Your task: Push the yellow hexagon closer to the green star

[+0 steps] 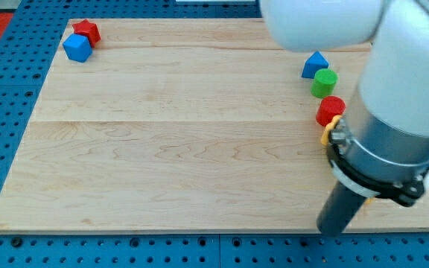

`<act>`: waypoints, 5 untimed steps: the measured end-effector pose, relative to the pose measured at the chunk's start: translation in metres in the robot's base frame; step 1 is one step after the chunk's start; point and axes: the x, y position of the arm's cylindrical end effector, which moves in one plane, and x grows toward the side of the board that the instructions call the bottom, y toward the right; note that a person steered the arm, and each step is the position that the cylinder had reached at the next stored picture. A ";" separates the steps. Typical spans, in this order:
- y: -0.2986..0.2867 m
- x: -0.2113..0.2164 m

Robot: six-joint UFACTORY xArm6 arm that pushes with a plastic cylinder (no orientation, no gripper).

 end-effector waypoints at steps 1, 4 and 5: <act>0.020 -0.012; 0.071 -0.027; 0.065 -0.040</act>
